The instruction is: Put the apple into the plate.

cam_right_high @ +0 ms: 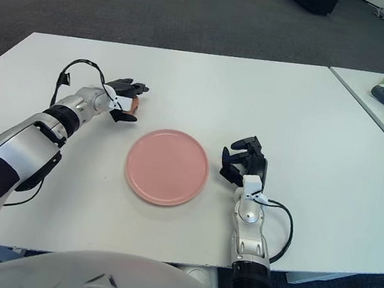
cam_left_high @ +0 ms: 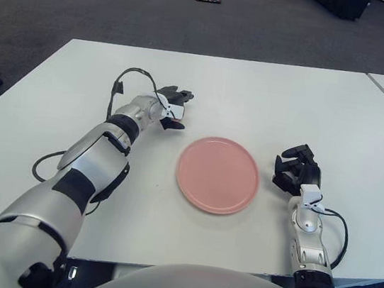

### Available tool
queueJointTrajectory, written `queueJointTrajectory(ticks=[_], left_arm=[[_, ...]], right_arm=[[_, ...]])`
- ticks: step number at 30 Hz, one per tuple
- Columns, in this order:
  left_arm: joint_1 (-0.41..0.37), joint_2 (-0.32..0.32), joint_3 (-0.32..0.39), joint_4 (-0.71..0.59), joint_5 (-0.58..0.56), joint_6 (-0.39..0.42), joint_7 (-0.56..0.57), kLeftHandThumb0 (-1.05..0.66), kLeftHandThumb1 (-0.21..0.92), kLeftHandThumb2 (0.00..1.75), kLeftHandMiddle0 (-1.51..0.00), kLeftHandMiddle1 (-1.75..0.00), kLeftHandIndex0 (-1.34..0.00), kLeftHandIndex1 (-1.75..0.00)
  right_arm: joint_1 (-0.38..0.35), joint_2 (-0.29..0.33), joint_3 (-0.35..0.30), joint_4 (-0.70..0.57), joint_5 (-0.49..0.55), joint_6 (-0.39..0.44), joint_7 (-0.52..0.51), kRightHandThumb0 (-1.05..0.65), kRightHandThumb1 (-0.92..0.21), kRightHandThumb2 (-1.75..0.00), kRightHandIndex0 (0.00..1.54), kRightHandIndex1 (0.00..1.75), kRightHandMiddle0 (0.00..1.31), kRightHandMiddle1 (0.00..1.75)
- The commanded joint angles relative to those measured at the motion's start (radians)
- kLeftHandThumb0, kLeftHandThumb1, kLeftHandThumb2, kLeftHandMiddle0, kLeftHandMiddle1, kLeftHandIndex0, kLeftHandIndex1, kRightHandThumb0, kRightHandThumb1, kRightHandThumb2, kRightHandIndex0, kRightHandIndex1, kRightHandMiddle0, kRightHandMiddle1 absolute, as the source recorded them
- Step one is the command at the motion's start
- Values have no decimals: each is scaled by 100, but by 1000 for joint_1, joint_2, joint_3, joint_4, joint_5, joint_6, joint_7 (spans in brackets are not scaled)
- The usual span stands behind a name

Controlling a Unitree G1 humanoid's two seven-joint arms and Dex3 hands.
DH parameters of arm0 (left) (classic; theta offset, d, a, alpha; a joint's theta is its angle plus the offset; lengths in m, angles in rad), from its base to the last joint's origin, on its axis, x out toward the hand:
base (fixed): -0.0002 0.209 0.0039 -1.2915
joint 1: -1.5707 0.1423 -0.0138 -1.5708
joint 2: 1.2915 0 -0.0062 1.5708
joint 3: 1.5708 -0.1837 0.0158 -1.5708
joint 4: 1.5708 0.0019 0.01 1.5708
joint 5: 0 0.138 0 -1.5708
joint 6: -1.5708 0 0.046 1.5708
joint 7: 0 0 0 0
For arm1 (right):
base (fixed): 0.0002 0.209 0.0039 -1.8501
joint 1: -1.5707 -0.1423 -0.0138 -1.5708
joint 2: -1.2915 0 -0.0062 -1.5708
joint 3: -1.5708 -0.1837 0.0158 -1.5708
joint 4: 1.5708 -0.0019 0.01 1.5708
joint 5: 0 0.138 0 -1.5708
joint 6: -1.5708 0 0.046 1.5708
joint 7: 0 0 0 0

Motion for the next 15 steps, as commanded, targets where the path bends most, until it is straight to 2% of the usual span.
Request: queueJointTrajectory(ticks=[1, 3, 4, 5, 7, 8, 9, 10, 13, 15], left_arm=[[68, -11, -25, 39, 21, 9, -43, -80, 39, 103, 0, -39, 0, -110], [67, -7, -28, 38, 23, 6, -38, -75, 32, 112, 0, -64, 0, -136], [66, -5, -30, 38, 23, 5, -36, -68, 24, 123, 0, -103, -3, -150], [66, -3, -30, 38, 24, 6, -32, -63, 18, 131, 0, -129, -5, -159], [67, 2, -26, 41, 22, 11, -26, -53, 12, 139, -11, -151, -11, -166], [68, 4, -24, 44, 20, 14, -22, -43, 13, 140, -25, -152, -19, -168], [71, 4, -17, 46, 15, 19, -11, -27, 12, 144, -47, -153, -31, -170], [73, 4, -13, 47, 12, 23, -4, -18, 6, 151, -64, -154, -43, -172], [85, -3, 2, 43, 0, 31, 62, -6, -4, 165, -87, -153, -61, -174], [90, -6, 5, 42, -2, 31, 94, -3, -8, 169, -94, -153, -67, -174]], right_arm=[[8, -9, -9, 4, 1, 23, 5, -41, -55, -103, 72, 147, 43, 175], [6, -9, -10, 5, 0, 24, 5, -41, -55, -103, 72, 147, 42, 175], [6, -9, -10, 5, 0, 24, 5, -41, -55, -103, 71, 147, 42, 175], [5, -9, -11, 5, -1, 24, 4, -41, -56, -103, 71, 147, 42, 175], [4, -9, -11, 5, -3, 24, 3, -41, -56, -103, 71, 147, 42, 175], [4, -9, -11, 5, -3, 23, 2, -41, -56, -102, 71, 147, 42, 175], [3, -9, -11, 6, -3, 21, 3, -41, -56, -102, 71, 147, 42, 175], [3, -9, -11, 7, -3, 19, 3, -41, -56, -102, 71, 147, 42, 175], [1, -10, -12, 10, -1, 11, 3, -41, -56, -102, 71, 147, 42, 175], [1, -11, -13, 12, -1, 8, 3, -41, -56, -102, 71, 147, 42, 175]])
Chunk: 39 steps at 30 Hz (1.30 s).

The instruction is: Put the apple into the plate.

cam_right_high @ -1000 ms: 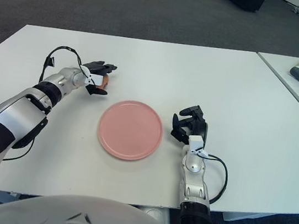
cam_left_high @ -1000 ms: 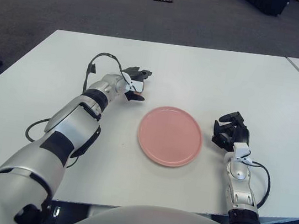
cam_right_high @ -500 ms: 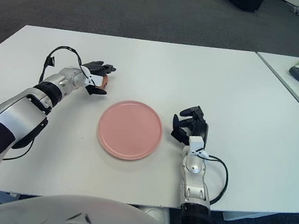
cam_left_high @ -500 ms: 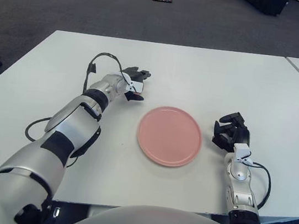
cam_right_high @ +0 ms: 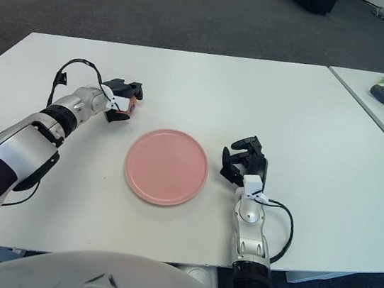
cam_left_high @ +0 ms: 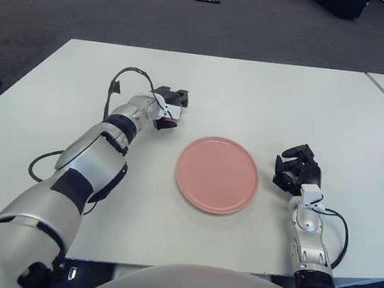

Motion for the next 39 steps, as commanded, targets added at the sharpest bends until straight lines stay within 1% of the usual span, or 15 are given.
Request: queueJointTrajectory(ticks=[1, 4, 8, 22, 32, 39], left_arm=[[75, -9, -1, 36, 6, 19, 29, -2, -10, 171, -96, -154, -69, -174], [79, -11, 0, 36, 7, 17, 56, -1, -12, 173, -99, -154, -71, -175], [84, -14, 4, 35, 4, 12, 77, 0, -12, 174, -99, -157, -71, -175], [85, -9, 10, 34, -4, -3, 62, 0, -11, 175, -98, -160, -70, -175], [88, -14, 34, 32, -25, -4, 47, 0, -10, 175, -97, -161, -70, -175], [98, -10, 53, 31, -48, -34, 69, 0, -11, 175, -98, -160, -70, -175]], right_arm=[[3, -10, -11, 13, -1, 8, 1, -41, -56, -102, 71, 147, 42, 175], [2, -10, -12, 14, -1, 5, 0, -41, -56, -102, 71, 147, 42, 175], [0, -11, -13, 15, 0, 2, 0, -41, -56, -103, 71, 147, 42, 175], [-1, -12, -14, 18, 2, -11, 3, -41, -55, -104, 71, 148, 43, 175], [-5, -9, -17, 26, 13, -17, 3, -41, -55, -103, 68, 147, 43, 175], [-5, -11, -17, 35, 11, -34, 2, -41, -54, -105, 69, 146, 43, 175]])
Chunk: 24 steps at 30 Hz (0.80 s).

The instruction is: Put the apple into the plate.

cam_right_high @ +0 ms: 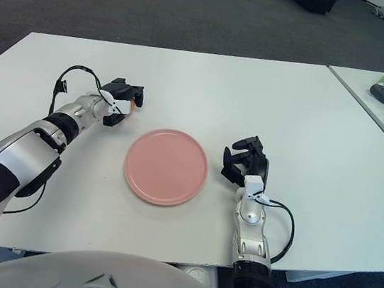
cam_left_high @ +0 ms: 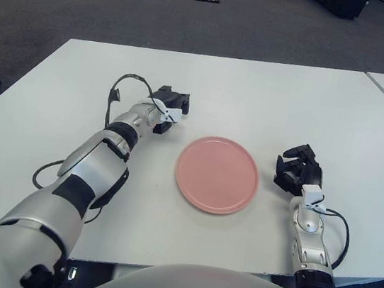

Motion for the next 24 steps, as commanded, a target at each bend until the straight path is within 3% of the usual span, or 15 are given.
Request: queueJointTrajectory(ticks=[1, 18, 24], left_arm=[[64, 2, 3, 32, -4, -5, -20, 0, -11, 175, -98, -160, -70, -175], [64, 14, 43, 19, -23, -102, 48, 0, -11, 175, -98, -159, -70, -175], [-9, 45, 85, 0, -60, -156, 23, 0, -11, 175, -99, -158, -71, -175]], right_arm=[[-4, -9, -9, 18, 1, -9, 2, -41, -54, -105, 69, 146, 44, 175], [-4, -11, -5, 23, -12, -16, -1, -41, -53, -105, 71, 146, 44, 175], [-1, -7, -7, 20, -7, -8, -1, -41, -53, -106, 72, 147, 44, 175]])
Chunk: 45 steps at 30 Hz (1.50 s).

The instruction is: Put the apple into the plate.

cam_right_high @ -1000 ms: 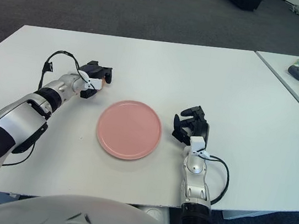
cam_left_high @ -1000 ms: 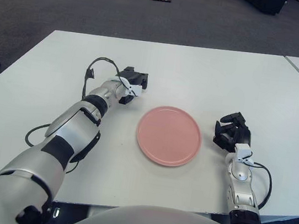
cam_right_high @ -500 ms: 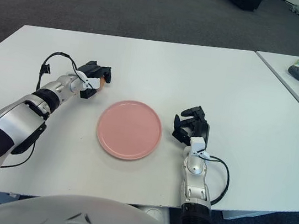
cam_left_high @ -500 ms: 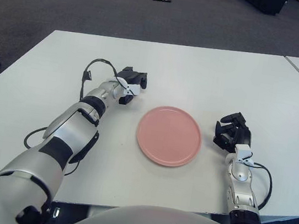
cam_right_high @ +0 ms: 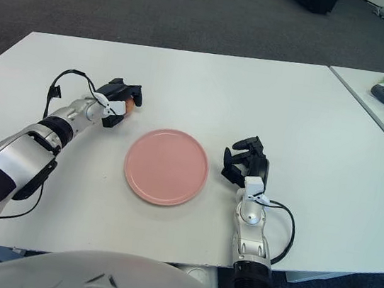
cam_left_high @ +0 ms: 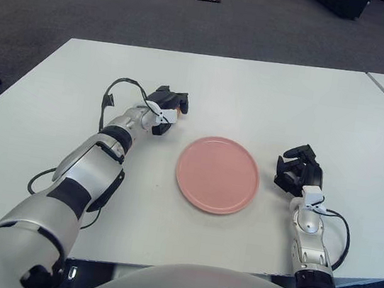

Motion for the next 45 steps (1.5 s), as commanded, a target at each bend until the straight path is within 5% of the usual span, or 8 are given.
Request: queueJointTrajectory(ticks=[1, 12, 31, 37, 45], left_arm=[[-48, 27, 24, -10, -22, -41, -27, 0, -11, 175, -99, -158, -71, -175], [-38, 112, 88, -172, -62, -185, -26, 0, -12, 174, -100, -155, -71, -175], [59, 152, 188, -458, -168, -322, -67, 0, -12, 175, -100, -156, -71, -175], [160, 162, 194, -620, -216, -378, -143, 0, -12, 175, -100, -155, -72, -175], [267, 166, 173, -850, -294, -325, -324, 0, -13, 175, -101, -155, -72, -175]], right_arm=[[0, -5, -6, 7, -2, 16, 0, -41, -53, -106, 71, 147, 44, 175], [1, 1, -13, 3, 3, 36, -3, -41, -54, -105, 69, 148, 44, 175], [-2, -5, -16, 5, 5, 52, 8, -42, -51, -108, 71, 154, 45, 175], [-3, -4, -16, 9, 3, 54, 4, -42, -52, -107, 70, 155, 45, 175], [-2, 4, -18, -5, 3, 98, -6, -41, -53, -106, 68, 157, 44, 175]])
